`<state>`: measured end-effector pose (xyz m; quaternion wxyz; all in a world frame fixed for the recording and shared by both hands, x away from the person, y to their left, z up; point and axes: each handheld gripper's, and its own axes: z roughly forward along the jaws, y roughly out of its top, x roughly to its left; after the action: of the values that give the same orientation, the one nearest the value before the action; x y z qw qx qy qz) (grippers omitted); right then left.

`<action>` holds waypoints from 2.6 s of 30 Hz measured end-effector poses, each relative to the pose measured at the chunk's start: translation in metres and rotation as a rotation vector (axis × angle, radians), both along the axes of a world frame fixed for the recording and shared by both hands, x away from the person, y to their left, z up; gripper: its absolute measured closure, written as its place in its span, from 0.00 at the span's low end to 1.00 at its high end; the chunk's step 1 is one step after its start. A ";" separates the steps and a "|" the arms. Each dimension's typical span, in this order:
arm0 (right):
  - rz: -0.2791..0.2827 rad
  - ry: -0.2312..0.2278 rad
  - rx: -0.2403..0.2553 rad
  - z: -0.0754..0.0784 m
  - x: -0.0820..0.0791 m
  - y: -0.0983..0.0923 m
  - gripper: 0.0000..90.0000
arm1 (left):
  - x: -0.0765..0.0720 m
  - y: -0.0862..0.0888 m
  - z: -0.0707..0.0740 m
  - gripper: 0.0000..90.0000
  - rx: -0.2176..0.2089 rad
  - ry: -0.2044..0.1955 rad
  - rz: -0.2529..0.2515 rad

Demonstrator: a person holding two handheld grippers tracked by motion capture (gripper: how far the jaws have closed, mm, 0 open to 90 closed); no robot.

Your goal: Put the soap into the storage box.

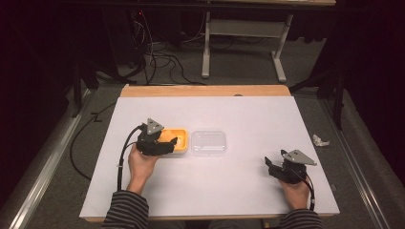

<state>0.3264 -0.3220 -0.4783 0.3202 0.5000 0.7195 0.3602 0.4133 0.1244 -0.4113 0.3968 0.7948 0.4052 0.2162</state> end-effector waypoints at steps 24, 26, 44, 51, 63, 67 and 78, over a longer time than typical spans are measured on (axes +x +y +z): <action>0.004 0.002 -0.007 0.000 0.000 0.000 0.34 | -0.020 0.006 0.006 0.32 -0.034 -0.070 -0.025; 0.002 0.003 -0.005 0.000 0.000 0.000 0.34 | -0.022 0.007 0.007 0.32 -0.040 -0.069 -0.026; 0.001 0.005 -0.002 0.000 0.000 0.000 0.34 | -0.037 0.016 0.008 0.31 -0.090 -0.071 -0.037; 0.003 0.002 -0.005 0.000 0.000 0.000 0.34 | -0.043 0.022 0.008 0.31 -0.147 -0.064 -0.031; 0.000 0.006 -0.010 0.000 0.001 0.001 0.34 | -0.055 0.027 0.005 0.31 -0.172 -0.070 -0.031; 0.001 0.005 -0.012 0.000 0.001 0.001 0.34 | -0.057 0.026 0.005 0.31 -0.181 -0.069 -0.033; 0.000 0.005 -0.013 0.000 0.000 0.002 0.34 | -0.064 0.020 0.001 0.31 -0.172 -0.068 -0.053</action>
<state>0.3267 -0.3204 -0.4785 0.3214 0.4988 0.7227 0.3544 0.3488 0.1444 -0.4099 0.4826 0.7605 0.3872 0.1969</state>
